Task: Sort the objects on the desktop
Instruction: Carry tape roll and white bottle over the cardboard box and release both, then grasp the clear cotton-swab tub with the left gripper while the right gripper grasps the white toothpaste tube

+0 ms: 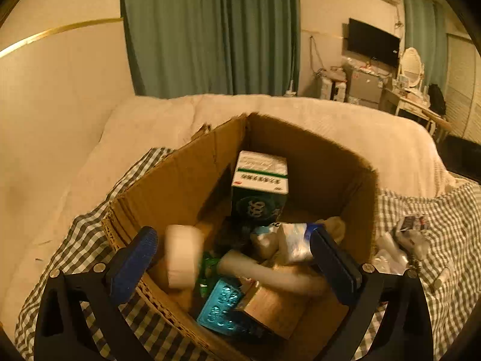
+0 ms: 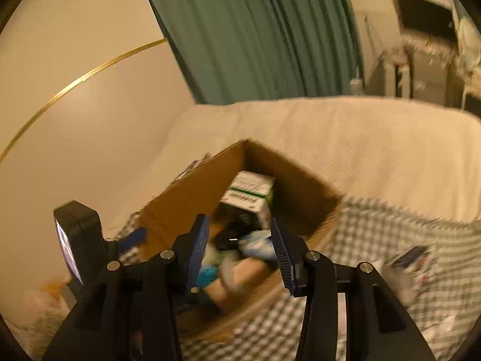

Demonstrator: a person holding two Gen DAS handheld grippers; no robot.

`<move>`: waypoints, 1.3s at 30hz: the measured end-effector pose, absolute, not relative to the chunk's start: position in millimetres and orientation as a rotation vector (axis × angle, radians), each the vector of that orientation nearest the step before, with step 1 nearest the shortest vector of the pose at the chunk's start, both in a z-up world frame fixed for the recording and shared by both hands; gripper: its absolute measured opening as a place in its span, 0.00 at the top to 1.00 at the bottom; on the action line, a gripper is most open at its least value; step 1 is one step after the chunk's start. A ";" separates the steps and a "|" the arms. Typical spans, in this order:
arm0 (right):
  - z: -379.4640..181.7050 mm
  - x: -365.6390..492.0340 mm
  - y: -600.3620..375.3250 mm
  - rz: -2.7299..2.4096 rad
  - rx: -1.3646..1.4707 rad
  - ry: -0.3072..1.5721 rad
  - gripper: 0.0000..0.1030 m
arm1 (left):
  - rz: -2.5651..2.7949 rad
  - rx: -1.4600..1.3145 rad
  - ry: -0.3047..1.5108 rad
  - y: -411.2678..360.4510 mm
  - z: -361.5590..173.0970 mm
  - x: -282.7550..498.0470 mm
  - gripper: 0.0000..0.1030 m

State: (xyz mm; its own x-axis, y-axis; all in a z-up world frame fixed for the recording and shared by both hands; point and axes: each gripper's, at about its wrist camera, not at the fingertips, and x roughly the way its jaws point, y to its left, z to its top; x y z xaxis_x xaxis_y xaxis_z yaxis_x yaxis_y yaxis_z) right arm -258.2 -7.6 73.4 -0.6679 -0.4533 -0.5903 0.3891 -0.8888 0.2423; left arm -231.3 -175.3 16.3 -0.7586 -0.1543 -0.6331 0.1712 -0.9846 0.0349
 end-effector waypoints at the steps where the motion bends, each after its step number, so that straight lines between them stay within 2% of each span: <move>1: 76.2 -250.9 2.9 -2.545 0.908 -0.114 0.53 | -2.810 0.982 0.034 -171.8 20.9 -228.4 0.00; 2: 77.7 -244.0 14.7 -2.587 0.892 -0.098 0.49 | -2.839 0.953 0.030 -166.3 26.7 -223.7 0.00; 6: 79.8 -213.7 69.5 -2.742 0.899 -0.041 0.48 | -2.997 0.893 0.082 -142.2 45.6 -207.1 0.00; 9: 67.7 -194.4 111.6 -2.821 0.963 -0.049 0.44 | -3.137 0.925 0.168 -113.0 51.3 -197.8 0.00; 12: 48.2 -179.8 151.1 -2.900 1.045 -0.040 0.42 | -3.219 1.011 0.168 -73.2 44.6 -195.6 0.00; 15: 25.3 -171.4 185.8 -2.897 1.135 -0.092 0.34 | -3.251 1.109 0.101 -30.3 23.0 -198.6 0.00; 17: 8.4 -172.2 197.3 -2.873 1.194 -0.121 0.20 | -3.256 1.165 0.018 -7.1 6.5 -200.5 0.00; 18: -1.6 -173.5 201.1 -2.863 1.223 -0.120 0.16 | -3.250 1.183 -0.040 1.9 -1.2 -200.1 0.00; 21: -29.8 -177.9 205.9 -2.851 1.280 -0.107 0.14 | -3.210 1.243 -0.268 26.9 -29.8 -202.3 0.00; 24: -45.6 -184.2 208.4 -2.834 1.323 -0.129 0.14 | -3.125 1.344 -0.325 34.4 -56.2 -211.9 0.00; 26: -54.9 -189.0 208.4 -2.826 1.378 -0.198 0.14 | -3.083 1.431 -0.243 30.5 -68.6 -220.8 0.00; 29: -66.7 -195.8 223.2 -2.794 1.397 -0.531 0.14 | -2.993 1.505 -0.003 16.9 -78.2 -233.8 0.00; 30: -69.5 -198.7 224.5 -2.792 1.395 -0.583 0.14 | -2.951 1.494 0.071 12.6 -79.4 -236.8 0.00; 33: -73.1 -205.9 218.8 -2.861 1.408 -0.620 0.14 | -2.839 1.452 0.253 -0.7 -82.7 -243.7 0.00; 39: -91.4 -215.1 210.7 -2.875 1.538 -0.680 0.20 | -2.762 1.468 0.450 -4.5 -87.2 -258.3 0.00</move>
State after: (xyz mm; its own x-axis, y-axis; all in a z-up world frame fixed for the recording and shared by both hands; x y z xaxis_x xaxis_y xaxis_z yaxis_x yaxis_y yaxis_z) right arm -215.1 210.7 -91.4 -0.5593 -0.0244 -0.8286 -0.3495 -0.8995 0.2624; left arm -258.3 -4.5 -87.2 -0.5682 0.1488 -0.8093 0.1158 -0.9593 -0.2577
